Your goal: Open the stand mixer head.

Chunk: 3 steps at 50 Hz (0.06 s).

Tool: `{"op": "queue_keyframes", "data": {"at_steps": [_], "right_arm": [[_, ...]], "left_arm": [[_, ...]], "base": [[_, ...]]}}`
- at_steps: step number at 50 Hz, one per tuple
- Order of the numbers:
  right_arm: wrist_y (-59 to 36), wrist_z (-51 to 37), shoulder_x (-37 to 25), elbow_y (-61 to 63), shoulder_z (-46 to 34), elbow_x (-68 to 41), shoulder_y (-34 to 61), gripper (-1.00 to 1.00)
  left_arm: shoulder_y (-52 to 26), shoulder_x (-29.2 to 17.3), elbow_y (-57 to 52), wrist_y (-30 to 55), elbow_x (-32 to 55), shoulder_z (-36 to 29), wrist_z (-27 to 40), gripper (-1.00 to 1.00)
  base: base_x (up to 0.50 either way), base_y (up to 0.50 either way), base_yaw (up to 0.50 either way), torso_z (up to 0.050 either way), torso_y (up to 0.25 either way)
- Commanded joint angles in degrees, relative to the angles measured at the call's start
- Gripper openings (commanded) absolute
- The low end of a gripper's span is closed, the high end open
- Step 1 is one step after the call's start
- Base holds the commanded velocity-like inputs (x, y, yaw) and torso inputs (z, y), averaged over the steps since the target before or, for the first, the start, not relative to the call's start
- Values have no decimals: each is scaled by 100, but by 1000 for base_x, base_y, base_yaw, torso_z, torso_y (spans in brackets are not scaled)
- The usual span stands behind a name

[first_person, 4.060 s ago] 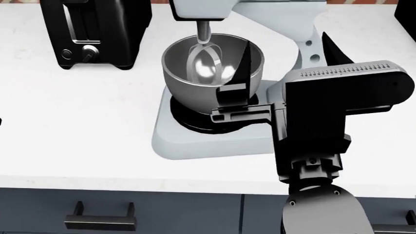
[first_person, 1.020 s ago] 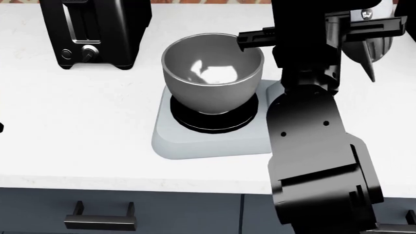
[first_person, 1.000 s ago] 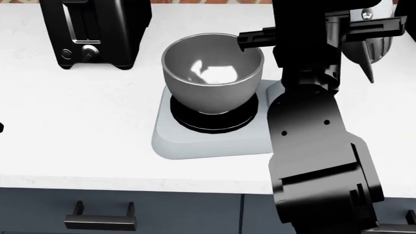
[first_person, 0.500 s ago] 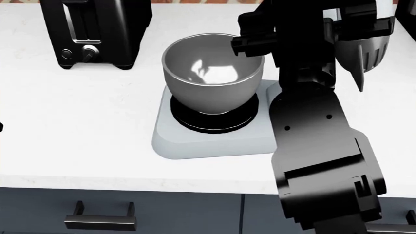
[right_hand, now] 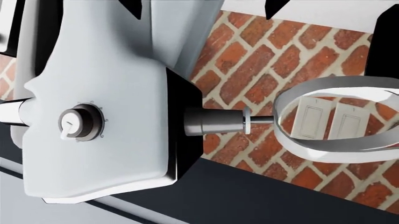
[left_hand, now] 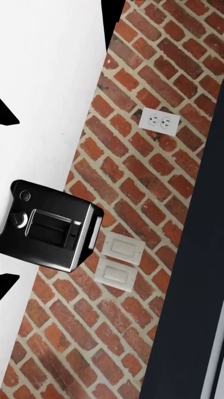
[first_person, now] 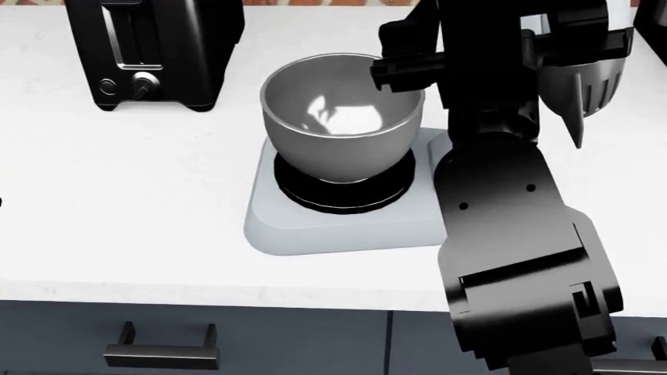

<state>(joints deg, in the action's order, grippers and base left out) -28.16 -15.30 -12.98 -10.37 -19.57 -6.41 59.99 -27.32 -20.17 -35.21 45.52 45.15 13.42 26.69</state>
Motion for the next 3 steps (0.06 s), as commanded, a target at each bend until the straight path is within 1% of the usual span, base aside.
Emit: {"op": "queue_keyframes", "data": {"at_steps": [1, 3], "right_arm": [[-53, -140, -104, -65, 79, 195, -32, 100], [-53, -142, -109, -68, 71, 199, -27, 100]], "left_arm": [[7, -29, -23, 4, 33, 7, 40, 100], [8, -33, -21, 0, 28, 0, 45, 100]], "base": [[0, 0, 0, 0, 0], [0, 0, 0, 0, 0]]}}
